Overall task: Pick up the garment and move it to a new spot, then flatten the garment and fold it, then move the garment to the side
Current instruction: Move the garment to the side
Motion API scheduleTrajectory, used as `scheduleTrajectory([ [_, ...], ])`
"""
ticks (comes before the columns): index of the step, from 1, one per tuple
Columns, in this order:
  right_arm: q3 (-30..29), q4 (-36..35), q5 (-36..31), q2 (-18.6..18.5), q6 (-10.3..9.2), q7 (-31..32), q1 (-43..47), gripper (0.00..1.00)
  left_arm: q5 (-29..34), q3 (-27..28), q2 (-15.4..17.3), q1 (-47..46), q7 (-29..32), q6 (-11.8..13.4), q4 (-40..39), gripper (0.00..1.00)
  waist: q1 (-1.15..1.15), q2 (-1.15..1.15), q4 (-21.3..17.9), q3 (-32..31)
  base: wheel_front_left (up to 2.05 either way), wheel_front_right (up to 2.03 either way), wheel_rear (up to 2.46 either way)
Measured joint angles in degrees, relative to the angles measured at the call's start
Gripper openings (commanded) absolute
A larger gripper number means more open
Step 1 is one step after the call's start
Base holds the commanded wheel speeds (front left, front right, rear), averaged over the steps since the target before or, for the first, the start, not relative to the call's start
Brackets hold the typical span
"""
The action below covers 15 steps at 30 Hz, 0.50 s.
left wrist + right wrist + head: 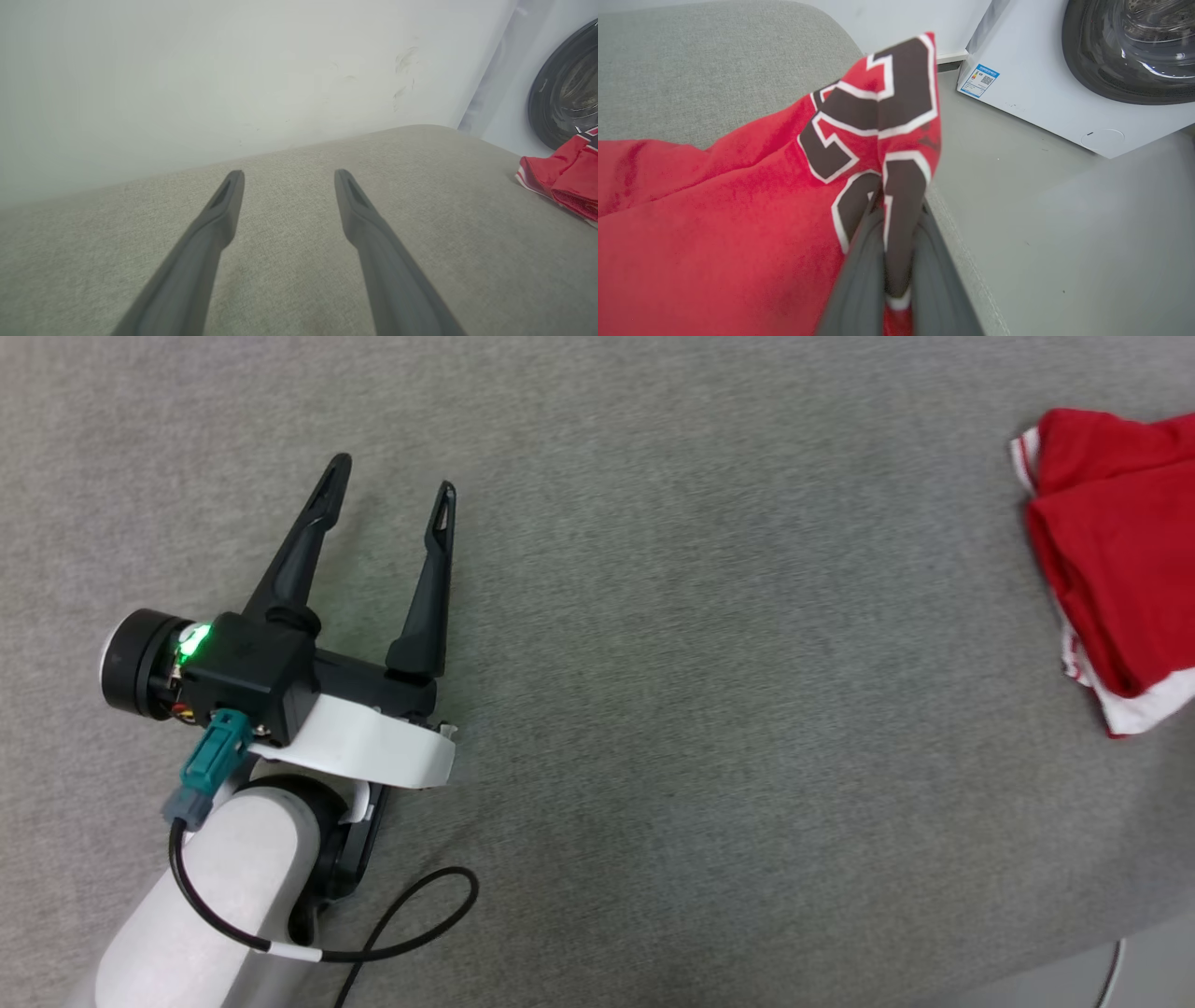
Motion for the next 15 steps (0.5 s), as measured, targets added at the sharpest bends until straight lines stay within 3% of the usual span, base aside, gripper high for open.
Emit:
scheduleTrajectory([
  [3,-2.0,2.5,-3.5,-0.4,0.01,-1.1,-0.6,0.0,0.4,-0.4,-0.1,-0.7,0.0,-0.3,0.1,1.0,0.0,0.0,1.3,1.1,0.0,0.0,0.0],
  [4,-2.7,3.4,-4.8,-0.4,0.01,-1.4,-0.6,0.16,0.4,-0.5,-0.1,-0.8,0.0,-0.3,0.3,1.0,0.0,0.0,1.6,1.3,0.0,0.0,0.0],
  [5,-3.4,4.2,-5.6,-0.3,0.01,-2.0,-0.7,0.44,0.4,-0.5,-0.2,-0.9,-0.1,-0.4,0.5,1.0,0.0,0.0,1.9,1.4,0.0,0.0,0.0],
  [6,-4.2,4.9,-6.7,-0.2,0.01,-2.4,-0.9,1.0,0.4,-0.6,-0.3,-0.9,-0.3,-0.4,0.7,1.0,0.0,0.0,2.1,1.4,0.0,0.0,0.0],
  [15,-12.8,6.4,-16.3,1.7,0.0,-7.8,-0.5,1.0,-1.3,-1.2,-2.5,0.6,-3.1,-0.3,4.4,1.0,-0.01,0.0,3.7,-3.0,0.0,0.0,0.0],
])
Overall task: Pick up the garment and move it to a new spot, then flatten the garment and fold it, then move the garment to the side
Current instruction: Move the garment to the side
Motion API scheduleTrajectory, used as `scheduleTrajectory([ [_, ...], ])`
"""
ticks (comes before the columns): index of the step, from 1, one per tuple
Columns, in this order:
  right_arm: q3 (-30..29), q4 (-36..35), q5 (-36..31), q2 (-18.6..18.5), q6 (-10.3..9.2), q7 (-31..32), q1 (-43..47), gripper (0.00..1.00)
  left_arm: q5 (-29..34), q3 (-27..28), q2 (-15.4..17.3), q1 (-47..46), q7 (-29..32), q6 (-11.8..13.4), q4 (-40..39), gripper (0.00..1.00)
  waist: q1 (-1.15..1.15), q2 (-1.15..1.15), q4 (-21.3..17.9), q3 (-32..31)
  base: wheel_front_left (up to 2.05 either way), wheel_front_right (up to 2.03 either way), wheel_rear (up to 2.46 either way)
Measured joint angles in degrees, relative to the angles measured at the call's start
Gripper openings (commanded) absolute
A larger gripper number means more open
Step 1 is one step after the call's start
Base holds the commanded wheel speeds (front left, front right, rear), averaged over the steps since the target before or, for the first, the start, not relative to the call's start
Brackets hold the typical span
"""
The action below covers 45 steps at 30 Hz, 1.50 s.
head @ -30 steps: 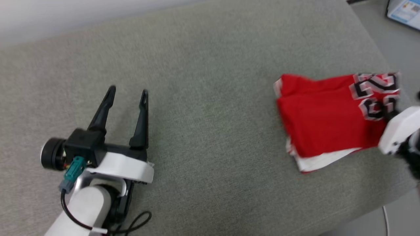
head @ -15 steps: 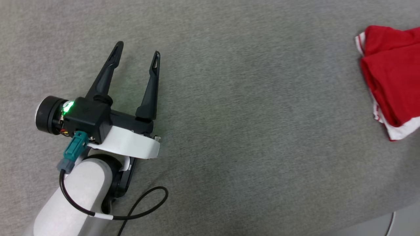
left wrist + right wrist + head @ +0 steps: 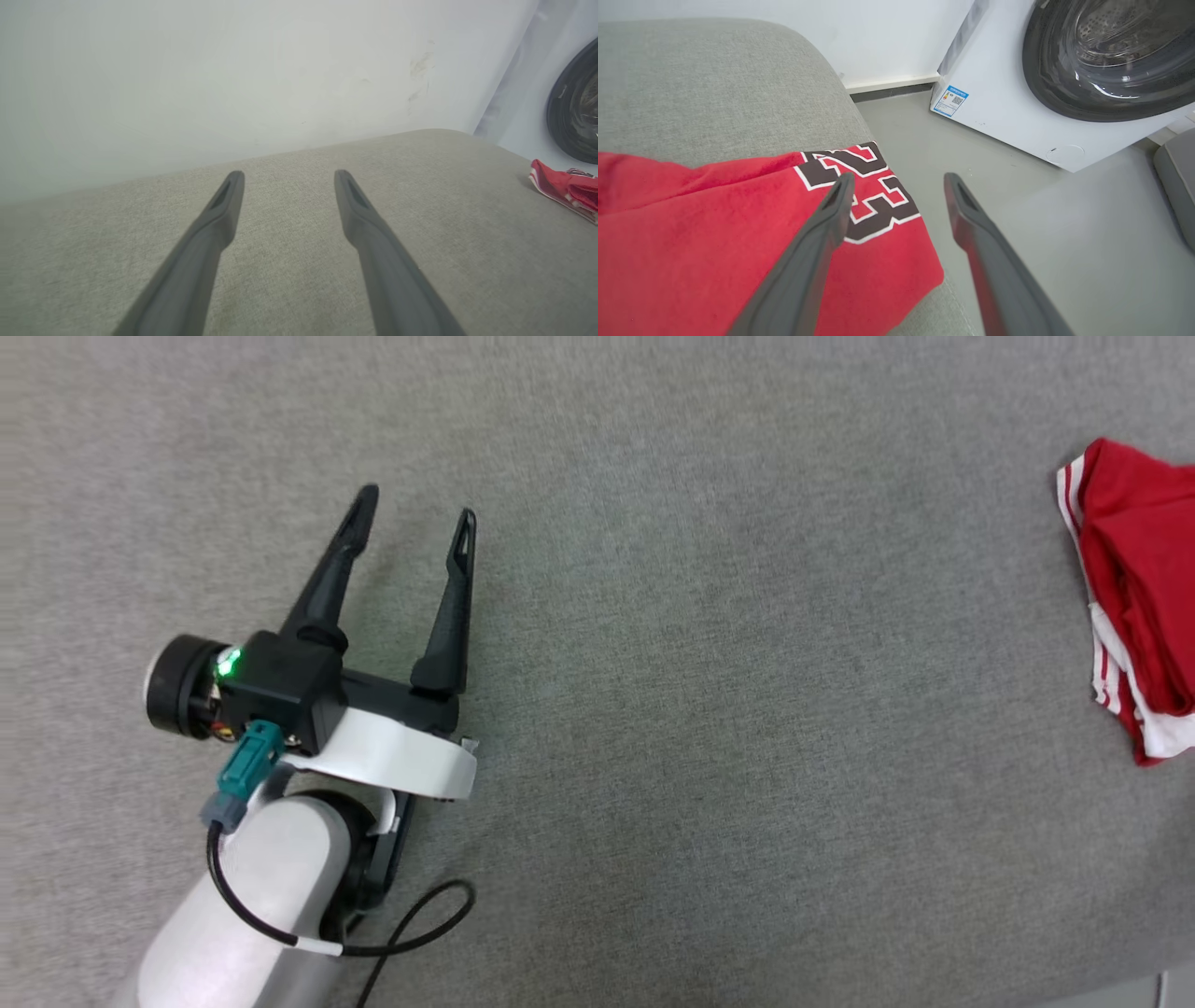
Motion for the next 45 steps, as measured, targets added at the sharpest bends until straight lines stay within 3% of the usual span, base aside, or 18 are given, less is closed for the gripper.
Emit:
scheduleTrajectory([
  [11,4.4,-11.4,0.3,7.4,0.0,-6.1,13.2,1.0,-3.4,0.9,-2.4,8.5,-2.8,1.9,4.9,1.0,-0.02,0.0,2.1,-11.3,0.0,0.0,0.0],
  [29,16.2,-42.8,6.8,20.1,0.0,-0.4,37.9,1.0,-6.0,3.2,-2.8,17.9,-3.8,3.9,9.5,1.0,-0.02,0.0,7.4,-23.9,0.0,0.0,0.0],
  [35,17.7,-50.1,7.8,21.5,-0.01,1.6,42.8,1.0,-6.3,4.0,-2.4,20.2,-4.0,3.8,10.3,1.0,-0.02,0.0,8.9,-26.6,0.0,0.0,0.0],
  [45,18.5,-56.2,7.4,23.5,-0.01,4.6,49.2,1.0,-6.3,5.0,-1.8,24.6,-4.1,4.1,9.5,1.0,-0.02,0.0,9.8,-30.6,0.0,0.0,0.0],
])
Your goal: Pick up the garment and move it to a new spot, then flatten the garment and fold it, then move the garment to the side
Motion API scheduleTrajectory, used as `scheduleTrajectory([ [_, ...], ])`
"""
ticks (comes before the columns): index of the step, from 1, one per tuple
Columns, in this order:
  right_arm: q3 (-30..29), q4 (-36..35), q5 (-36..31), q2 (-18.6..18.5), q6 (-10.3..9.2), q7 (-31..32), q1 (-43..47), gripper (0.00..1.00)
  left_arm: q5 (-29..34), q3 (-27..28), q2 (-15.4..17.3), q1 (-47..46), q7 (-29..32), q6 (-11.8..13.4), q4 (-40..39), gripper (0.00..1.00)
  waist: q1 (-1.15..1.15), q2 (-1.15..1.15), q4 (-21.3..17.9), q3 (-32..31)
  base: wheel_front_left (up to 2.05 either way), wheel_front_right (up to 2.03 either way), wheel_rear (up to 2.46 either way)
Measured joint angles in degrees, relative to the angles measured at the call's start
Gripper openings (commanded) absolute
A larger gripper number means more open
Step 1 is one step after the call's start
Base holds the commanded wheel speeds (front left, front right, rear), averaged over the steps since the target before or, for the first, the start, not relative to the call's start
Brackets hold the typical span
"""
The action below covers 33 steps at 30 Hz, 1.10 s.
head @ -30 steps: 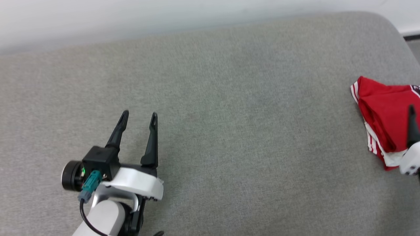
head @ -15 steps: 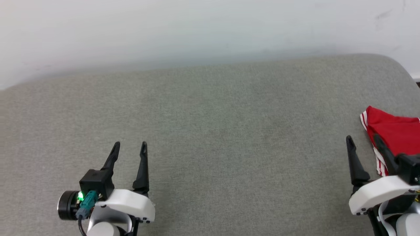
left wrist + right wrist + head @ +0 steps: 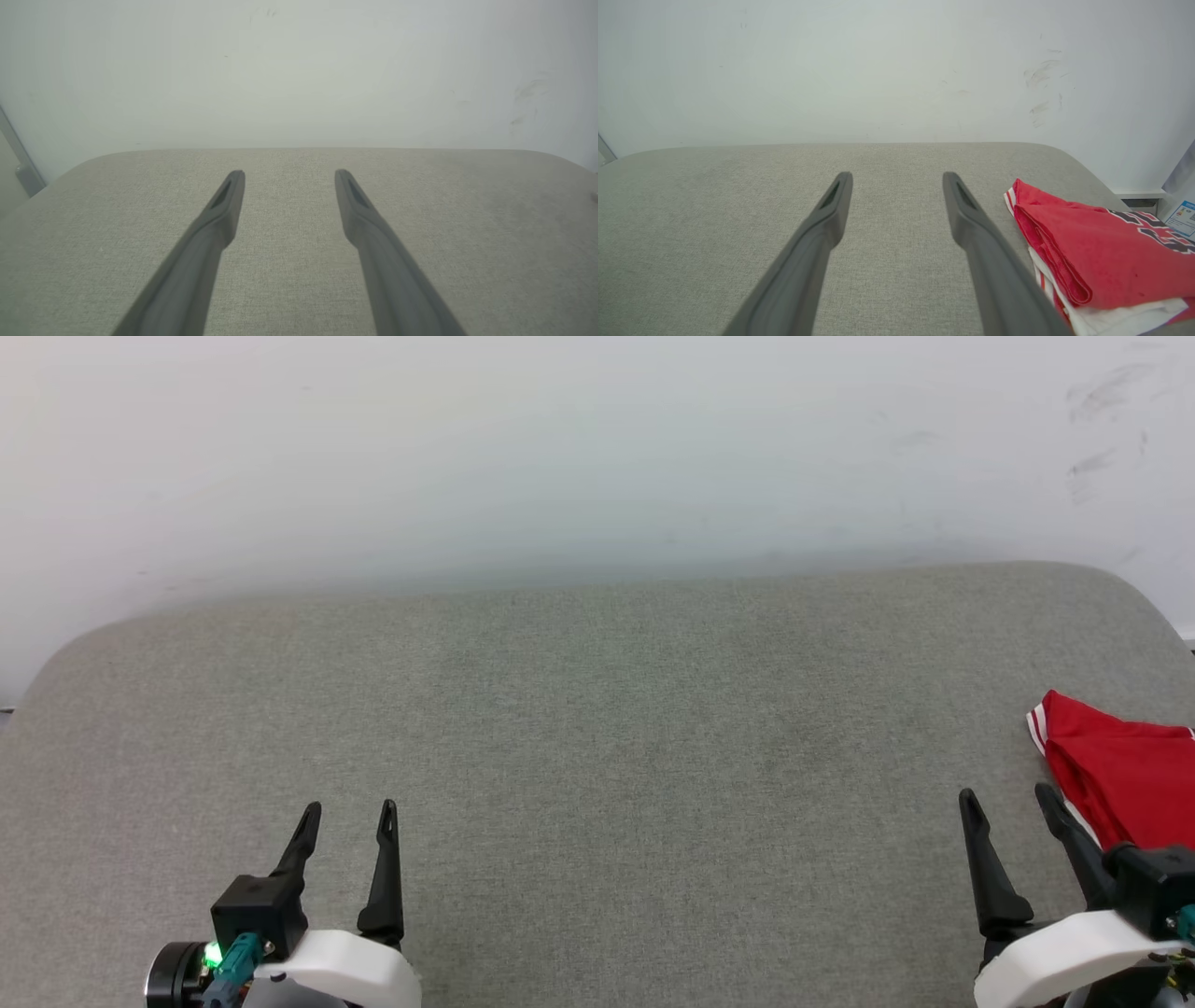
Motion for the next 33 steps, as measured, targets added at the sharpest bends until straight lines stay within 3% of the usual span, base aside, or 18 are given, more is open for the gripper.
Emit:
scheduleTrajectory([
  [26,0.9,-0.8,0.2,0.6,0.0,-0.1,1.1,1.0,0.7,0.5,-0.6,0.8,0.0,-0.7,0.7,1.0,0.01,0.0,0.2,-0.1,0.0,0.0,0.0],
  [27,0.9,-0.6,0.3,0.6,0.0,0.0,1.2,0.0,0.6,0.5,-0.7,0.8,0.1,-0.8,1.0,0.0,0.02,0.0,0.3,-0.1,0.0,0.0,0.0],
  [33,0.8,1.9,3.9,0.6,0.0,0.3,1.6,0.0,-2.3,1.0,-2.4,2.0,1.1,-1.7,2.4,0.0,0.02,0.0,0.3,0.0,0.0,0.0,0.0],
])
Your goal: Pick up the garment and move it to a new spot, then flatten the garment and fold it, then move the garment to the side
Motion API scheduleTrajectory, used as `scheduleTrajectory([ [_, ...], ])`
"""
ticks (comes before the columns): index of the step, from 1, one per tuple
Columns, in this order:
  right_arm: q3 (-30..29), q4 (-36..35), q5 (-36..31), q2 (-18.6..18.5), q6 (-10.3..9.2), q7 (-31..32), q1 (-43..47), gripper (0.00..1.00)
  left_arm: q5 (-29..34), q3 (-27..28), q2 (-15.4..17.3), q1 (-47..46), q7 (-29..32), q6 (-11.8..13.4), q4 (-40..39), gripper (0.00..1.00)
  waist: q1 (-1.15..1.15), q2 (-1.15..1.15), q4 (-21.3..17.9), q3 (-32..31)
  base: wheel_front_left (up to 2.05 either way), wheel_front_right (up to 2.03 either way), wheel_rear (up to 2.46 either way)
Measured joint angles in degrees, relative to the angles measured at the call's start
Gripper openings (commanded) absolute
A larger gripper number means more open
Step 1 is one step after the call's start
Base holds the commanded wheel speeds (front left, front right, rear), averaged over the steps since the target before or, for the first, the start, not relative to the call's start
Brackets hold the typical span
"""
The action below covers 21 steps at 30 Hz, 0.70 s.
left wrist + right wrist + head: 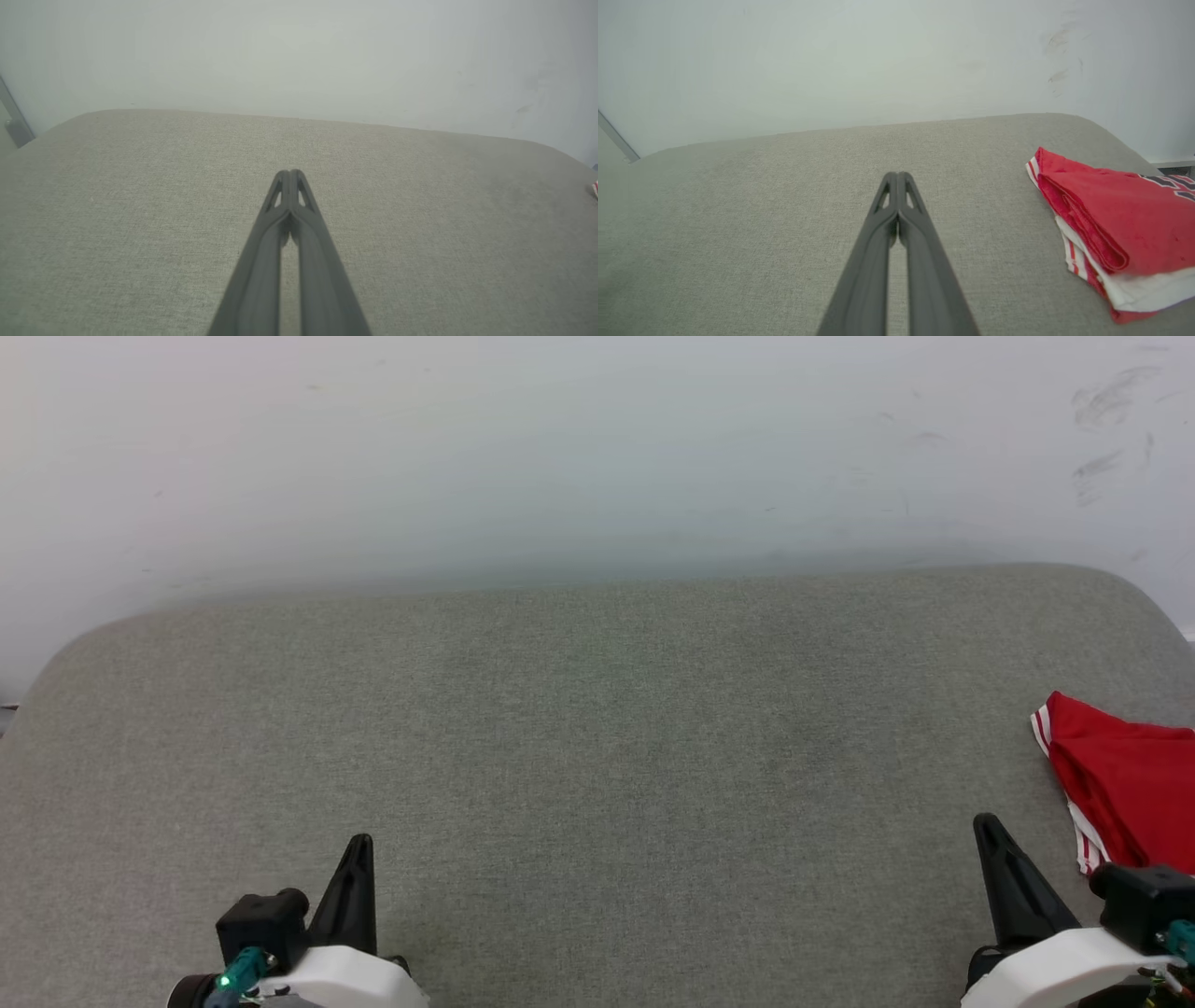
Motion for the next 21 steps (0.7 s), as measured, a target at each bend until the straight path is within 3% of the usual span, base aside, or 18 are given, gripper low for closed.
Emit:
scheduleTrajectory([
  [21,-0.6,4.8,21.7,0.0,0.0,0.8,-2.5,0.0,-17.0,7.0,-3.9,-1.0,5.0,-6.4,2.4,0.0,0.0,0.0,0.4,0.3,0.0,0.0,0.0],
])
